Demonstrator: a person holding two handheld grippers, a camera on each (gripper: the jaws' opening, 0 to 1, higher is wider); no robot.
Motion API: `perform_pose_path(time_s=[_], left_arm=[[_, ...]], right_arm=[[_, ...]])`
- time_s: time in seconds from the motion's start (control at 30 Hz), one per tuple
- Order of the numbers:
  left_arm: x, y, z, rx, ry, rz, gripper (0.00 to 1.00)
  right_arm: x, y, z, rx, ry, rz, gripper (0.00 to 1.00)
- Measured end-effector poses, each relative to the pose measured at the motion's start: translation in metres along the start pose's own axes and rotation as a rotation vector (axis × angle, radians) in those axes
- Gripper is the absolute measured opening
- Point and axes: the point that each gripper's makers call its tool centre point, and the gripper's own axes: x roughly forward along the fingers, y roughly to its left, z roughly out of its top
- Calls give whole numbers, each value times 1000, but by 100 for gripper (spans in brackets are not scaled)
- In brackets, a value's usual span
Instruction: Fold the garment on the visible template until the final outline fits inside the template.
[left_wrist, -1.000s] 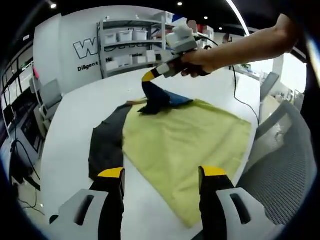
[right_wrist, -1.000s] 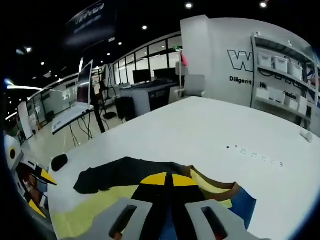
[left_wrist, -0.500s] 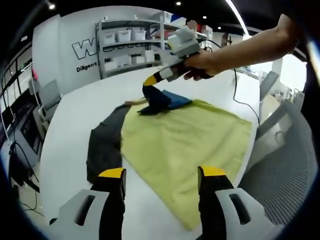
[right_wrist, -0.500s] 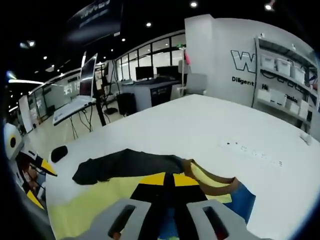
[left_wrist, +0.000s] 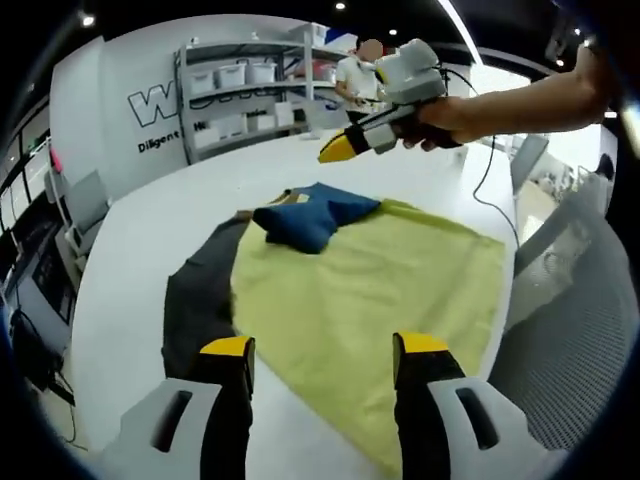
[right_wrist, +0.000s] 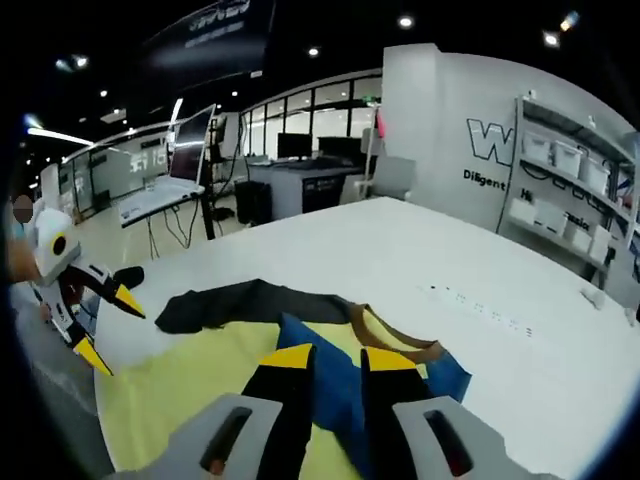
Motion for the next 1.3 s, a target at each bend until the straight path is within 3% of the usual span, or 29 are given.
perform_pose_path(time_s=[0.5,0.7,0.9,1.3], left_arm=[[24,21,22,44,-25,-22,54],[45,36,32,75,-25,-37,50],[67,51,40,117,-7,-44,45],[101,78,58,185,15,-52,38]], right_arm=[[-51,1,-17,21,5,-49,38],[-77,6,-35,10,27,-63,47],[-106,4,-52,51,36,-96,55],[-151,6,-69,114,11,-146,69]])
